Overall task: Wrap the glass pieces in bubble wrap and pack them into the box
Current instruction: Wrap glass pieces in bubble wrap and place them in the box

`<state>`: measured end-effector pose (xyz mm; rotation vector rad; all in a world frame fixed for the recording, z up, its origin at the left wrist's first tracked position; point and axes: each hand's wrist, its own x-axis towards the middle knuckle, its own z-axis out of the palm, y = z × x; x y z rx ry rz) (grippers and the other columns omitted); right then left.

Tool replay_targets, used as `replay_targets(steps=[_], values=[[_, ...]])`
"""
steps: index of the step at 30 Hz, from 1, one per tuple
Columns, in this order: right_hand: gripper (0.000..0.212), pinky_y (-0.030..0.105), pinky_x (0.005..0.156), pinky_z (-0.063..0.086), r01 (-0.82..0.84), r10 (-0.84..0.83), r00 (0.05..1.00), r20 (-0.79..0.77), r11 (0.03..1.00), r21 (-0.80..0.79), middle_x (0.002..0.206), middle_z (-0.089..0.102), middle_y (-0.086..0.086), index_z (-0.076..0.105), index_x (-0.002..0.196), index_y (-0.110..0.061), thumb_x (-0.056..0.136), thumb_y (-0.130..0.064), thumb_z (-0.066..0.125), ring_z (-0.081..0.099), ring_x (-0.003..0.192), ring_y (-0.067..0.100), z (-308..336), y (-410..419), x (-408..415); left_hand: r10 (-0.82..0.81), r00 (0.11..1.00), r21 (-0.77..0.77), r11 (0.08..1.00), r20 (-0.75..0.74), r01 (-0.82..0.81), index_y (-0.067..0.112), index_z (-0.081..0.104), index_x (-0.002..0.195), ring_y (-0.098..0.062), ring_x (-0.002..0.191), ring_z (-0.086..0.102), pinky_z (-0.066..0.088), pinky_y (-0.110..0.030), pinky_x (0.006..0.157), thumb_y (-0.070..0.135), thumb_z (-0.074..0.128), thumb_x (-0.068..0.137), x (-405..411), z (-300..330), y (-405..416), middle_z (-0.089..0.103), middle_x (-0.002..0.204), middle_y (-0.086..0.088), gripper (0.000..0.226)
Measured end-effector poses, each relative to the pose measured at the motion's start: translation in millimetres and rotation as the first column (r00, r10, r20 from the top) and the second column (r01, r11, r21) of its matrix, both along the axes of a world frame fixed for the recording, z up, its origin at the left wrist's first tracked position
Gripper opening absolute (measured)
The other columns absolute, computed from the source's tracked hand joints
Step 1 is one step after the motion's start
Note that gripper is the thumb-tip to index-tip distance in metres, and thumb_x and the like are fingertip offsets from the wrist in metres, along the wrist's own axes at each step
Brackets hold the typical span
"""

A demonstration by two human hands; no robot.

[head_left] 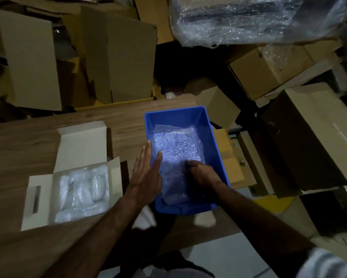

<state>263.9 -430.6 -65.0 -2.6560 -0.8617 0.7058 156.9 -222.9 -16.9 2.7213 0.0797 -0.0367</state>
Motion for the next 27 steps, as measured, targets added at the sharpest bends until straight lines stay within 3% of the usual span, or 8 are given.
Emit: replay_targets(steps=[3, 5, 10, 15, 20, 24, 27], values=[[0.042, 0.031, 0.108, 0.043, 0.07, -0.07, 0.998, 0.009, 0.997, -0.014, 0.149, 0.054, 0.011, 0.053, 0.145, -0.012, 0.106, -0.023, 0.048, 0.051, 0.136, 0.03, 16.7, -2.7, -5.9, -0.008, 0.999, 0.0, 1.0, -0.031, 0.009, 0.007, 0.027, 0.158, -0.042, 0.155, -0.005, 0.008, -0.05, 0.124, 0.007, 0.057, 0.092, -0.5, 0.5, -2.7, -0.006, 0.165, -0.028, 0.072], [0.04, 0.04, 0.101, 0.05, 0.08, -0.083, 0.995, 0.055, 0.995, 0.058, 0.147, 0.056, 0.01, 0.059, 0.14, -0.015, 0.102, -0.029, 0.054, 0.057, 0.129, 0.032, 29.9, -5.4, -11.5, 0.009, 0.999, -0.016, 1.0, -0.041, -0.009, 0.008, 0.024, 0.159, -0.041, 0.155, -0.007, 0.006, -0.05, 0.125, 0.006, 0.054, 0.093, 0.1, 4.9, -2.3, -0.01, 0.165, -0.027, 0.072], [0.035, 0.038, 0.099, 0.051, 0.161, -0.184, 0.979, 0.086, 0.96, 0.231, 0.15, 0.055, 0.0, 0.067, 0.132, -0.027, 0.099, -0.032, 0.057, 0.058, 0.13, 0.026, 53.5, -9.4, -26.4, -0.014, 0.996, 0.016, 1.0, -0.087, 0.015, 0.012, 0.008, 0.162, -0.036, 0.155, -0.018, -0.005, -0.042, 0.125, 0.012, 0.051, 0.097, -1.0, 7.3, -2.1, -0.023, 0.164, -0.021, 0.078], [0.033, 0.034, 0.106, 0.045, 0.088, -0.159, 0.969, 0.192, 0.939, 0.332, 0.149, 0.056, 0.006, 0.07, 0.13, -0.017, 0.098, -0.019, 0.063, 0.054, 0.137, 0.026, 62.6, -14.9, -34.7, -0.008, 0.996, 0.033, 0.999, -0.089, 0.011, 0.016, 0.0, 0.162, -0.032, 0.154, -0.02, -0.007, -0.043, 0.125, 0.018, 0.051, 0.099, -2.3, 0.1, 0.9, -0.032, 0.161, -0.014, 0.082], [0.029, 0.033, 0.107, 0.045, 0.144, -0.257, 0.947, 0.195, 0.877, 0.459, 0.141, 0.063, 0.006, 0.073, 0.125, -0.013, 0.096, -0.016, 0.068, 0.059, 0.131, 0.024, 72.0, -24.6, -41.3, 0.015, 0.998, -0.01, 1.0, -0.062, -0.016, 0.018, -0.001, 0.162, -0.027, 0.154, -0.019, -0.008, -0.042, 0.126, 0.026, 0.046, 0.105, -2.0, -2.7, 0.2, -0.028, 0.163, -0.011, 0.074], [0.027, 0.049, 0.107, 0.05, 0.06, -0.272, 0.912, 0.306, 0.828, 0.558, 0.132, 0.068, 0.014, 0.075, 0.118, -0.007, 0.091, -0.005, 0.072, 0.063, 0.125, 0.031, 77.9, -23.5, -47.4, 0.008, 0.998, -0.041, 0.999, -0.063, -0.011, 0.025, -0.007, 0.162, -0.025, 0.155, -0.02, -0.005, -0.045, 0.127, 0.04, 0.049, 0.104, 0.6, 1.8, -0.3, -0.024, 0.167, -0.008, 0.082], [0.028, 0.045, 0.111, 0.046, -0.041, -0.231, 0.902, 0.366, 0.797, 0.603, 0.136, 0.065, 0.014, 0.074, 0.12, -0.007, 0.091, -0.006, 0.07, 0.061, 0.128, 0.029, 86.2, -19.2, -52.5, -0.01, 1.0, -0.165, 0.986, -0.002, 0.009, 0.035, 0.01, 0.161, -0.023, 0.157, -0.012, 0.002, -0.047, 0.127, 0.043, 0.061, 0.098, 4.6, 17.5, -1.2, -0.013, 0.17, 0.0, 0.081]])
